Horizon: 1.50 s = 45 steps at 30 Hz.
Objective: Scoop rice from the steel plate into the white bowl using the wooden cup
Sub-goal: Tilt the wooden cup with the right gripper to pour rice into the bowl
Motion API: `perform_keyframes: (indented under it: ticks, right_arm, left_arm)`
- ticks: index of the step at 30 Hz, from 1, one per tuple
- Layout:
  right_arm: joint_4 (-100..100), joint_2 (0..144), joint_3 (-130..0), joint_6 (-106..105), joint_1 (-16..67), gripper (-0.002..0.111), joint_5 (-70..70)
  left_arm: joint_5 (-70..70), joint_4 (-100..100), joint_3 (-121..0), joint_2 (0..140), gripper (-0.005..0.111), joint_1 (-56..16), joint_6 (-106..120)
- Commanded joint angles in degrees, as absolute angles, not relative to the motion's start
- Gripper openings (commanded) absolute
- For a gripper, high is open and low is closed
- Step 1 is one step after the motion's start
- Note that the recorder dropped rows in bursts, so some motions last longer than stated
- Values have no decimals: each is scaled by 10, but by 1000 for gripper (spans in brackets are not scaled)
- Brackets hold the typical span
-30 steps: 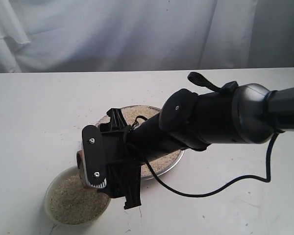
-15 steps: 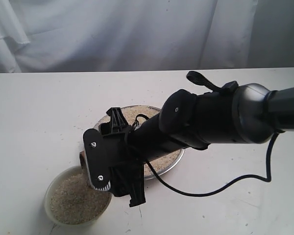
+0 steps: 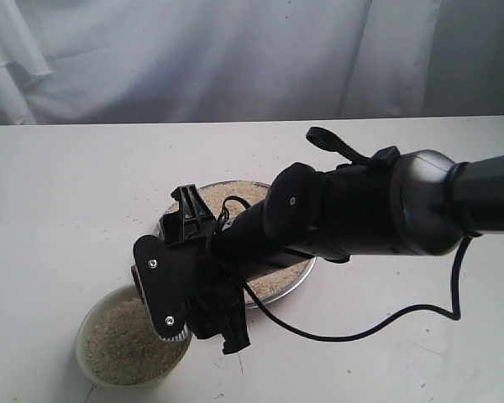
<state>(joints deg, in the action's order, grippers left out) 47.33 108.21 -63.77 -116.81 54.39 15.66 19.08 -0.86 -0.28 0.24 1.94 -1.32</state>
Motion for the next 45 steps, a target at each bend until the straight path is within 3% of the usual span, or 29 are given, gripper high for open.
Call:
perform_keyframes:
  ticks: [1,45]
  right_arm:
    - [469,1075,-638,-1168,548,0,146]
    - [348,1076,-638,-1187,583,0,79]
  left_arm:
    - [183,-8,0,0,0,18,-13]
    - [183,-8,0,0,0,18,-13]
